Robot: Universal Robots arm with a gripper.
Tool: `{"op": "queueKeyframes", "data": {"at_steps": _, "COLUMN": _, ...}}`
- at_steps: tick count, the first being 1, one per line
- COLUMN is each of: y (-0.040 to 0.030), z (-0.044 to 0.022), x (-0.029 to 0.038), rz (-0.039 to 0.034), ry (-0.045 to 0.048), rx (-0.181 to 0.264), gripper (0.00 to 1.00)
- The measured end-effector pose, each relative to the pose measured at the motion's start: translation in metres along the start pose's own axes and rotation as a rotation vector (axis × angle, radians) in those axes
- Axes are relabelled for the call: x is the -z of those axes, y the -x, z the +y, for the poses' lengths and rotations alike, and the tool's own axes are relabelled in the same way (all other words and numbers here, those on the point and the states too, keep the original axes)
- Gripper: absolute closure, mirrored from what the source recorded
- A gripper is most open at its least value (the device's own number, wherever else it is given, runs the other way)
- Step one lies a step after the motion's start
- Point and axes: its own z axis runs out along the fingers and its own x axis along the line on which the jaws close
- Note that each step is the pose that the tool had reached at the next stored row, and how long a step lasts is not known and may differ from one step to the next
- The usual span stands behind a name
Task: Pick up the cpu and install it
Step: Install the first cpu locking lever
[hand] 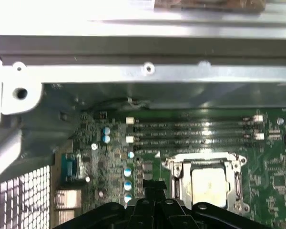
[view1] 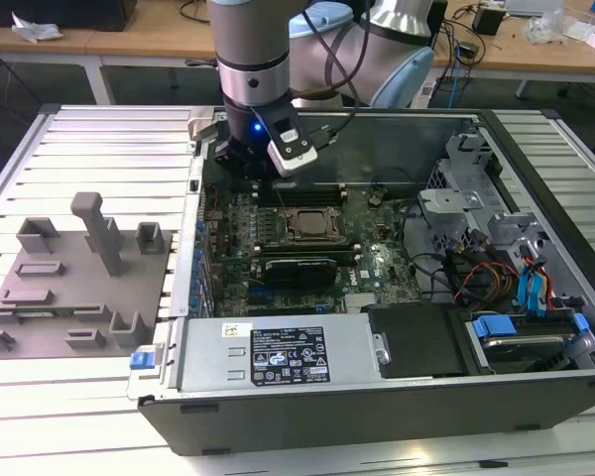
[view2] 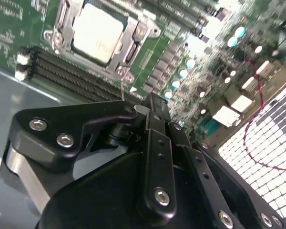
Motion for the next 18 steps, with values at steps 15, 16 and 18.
{"op": "queueKeyframes", "data": {"at_steps": 15, "y": -0.0017, "z": -0.0004, "x": -0.0018, "rz": 0.0014, "ry": 0.1029, "rx": -0.007, "gripper": 0.89}}
{"op": "queueKeyframes", "data": {"at_steps": 16, "y": 0.001, "z": -0.0005, "x": -0.0022, "rz": 0.0014, "ry": 0.1028, "rx": -0.007, "gripper": 0.89}}
{"op": "queueKeyframes", "data": {"at_steps": 18, "y": 0.0061, "z": -0.0006, "x": -0.003, "rz": 0.0014, "ry": 0.1028, "rx": -0.007, "gripper": 0.89}}
